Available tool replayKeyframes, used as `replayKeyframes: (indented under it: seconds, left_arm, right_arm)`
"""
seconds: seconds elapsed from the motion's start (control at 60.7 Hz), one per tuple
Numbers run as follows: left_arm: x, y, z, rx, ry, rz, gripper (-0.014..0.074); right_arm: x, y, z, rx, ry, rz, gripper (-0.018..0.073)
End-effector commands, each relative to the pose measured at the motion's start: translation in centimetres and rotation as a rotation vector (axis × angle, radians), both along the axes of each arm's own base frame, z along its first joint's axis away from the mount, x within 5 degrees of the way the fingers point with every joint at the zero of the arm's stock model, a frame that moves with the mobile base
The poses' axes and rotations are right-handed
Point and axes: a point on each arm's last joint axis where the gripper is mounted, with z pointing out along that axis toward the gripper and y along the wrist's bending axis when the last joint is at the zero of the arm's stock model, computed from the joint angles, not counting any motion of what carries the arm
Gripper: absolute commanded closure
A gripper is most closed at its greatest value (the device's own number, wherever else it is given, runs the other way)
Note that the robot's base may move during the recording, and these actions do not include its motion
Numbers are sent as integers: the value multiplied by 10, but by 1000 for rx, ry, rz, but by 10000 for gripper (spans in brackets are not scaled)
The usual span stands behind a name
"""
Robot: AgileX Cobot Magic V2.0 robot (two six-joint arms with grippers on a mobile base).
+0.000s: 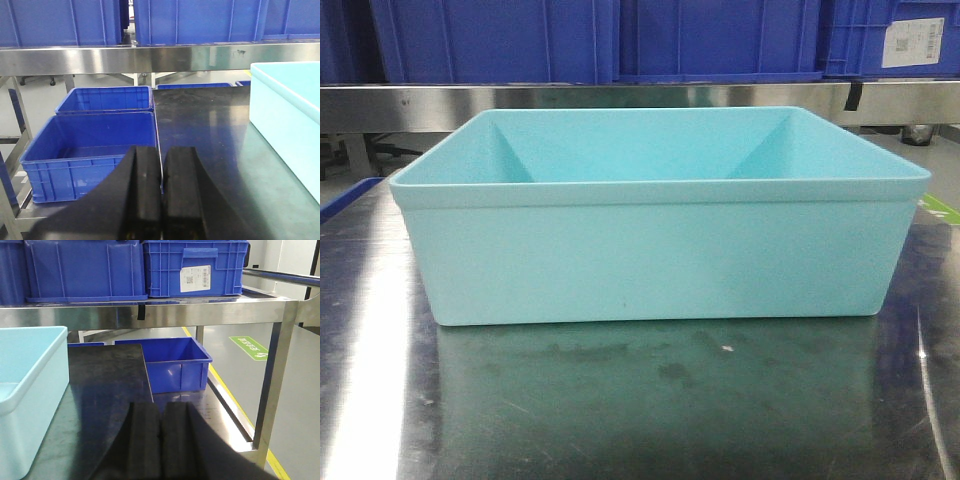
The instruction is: Pick red cube and place on left shelf
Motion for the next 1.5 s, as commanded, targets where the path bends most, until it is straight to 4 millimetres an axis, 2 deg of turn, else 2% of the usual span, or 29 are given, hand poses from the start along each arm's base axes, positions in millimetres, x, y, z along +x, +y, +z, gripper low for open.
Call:
replayKeyframes:
  seconds: [0.0, 0.922, 1.153, 1.301, 1.482]
  left_arm:
    - [0, 0, 1, -10, -81, -1, 495]
    - [0, 0, 1, -10, -81, -1, 495]
    - [0, 0, 1, -10, -81, -1, 495]
    - [0, 0, 1, -10, -81, -1, 495]
    - [0, 0, 1, -10, -81, -1, 495]
  right_arm:
    - [-4, 0, 14, -26, -121, -9, 504]
    - [-4, 0, 15, -27, -132, -11, 504]
    - [-5, -1, 21, -14, -176, -15, 504]
    - [-9, 0, 39, -6, -173, -4, 505]
    - [-12, 3, 84, -4, -90, 22, 505]
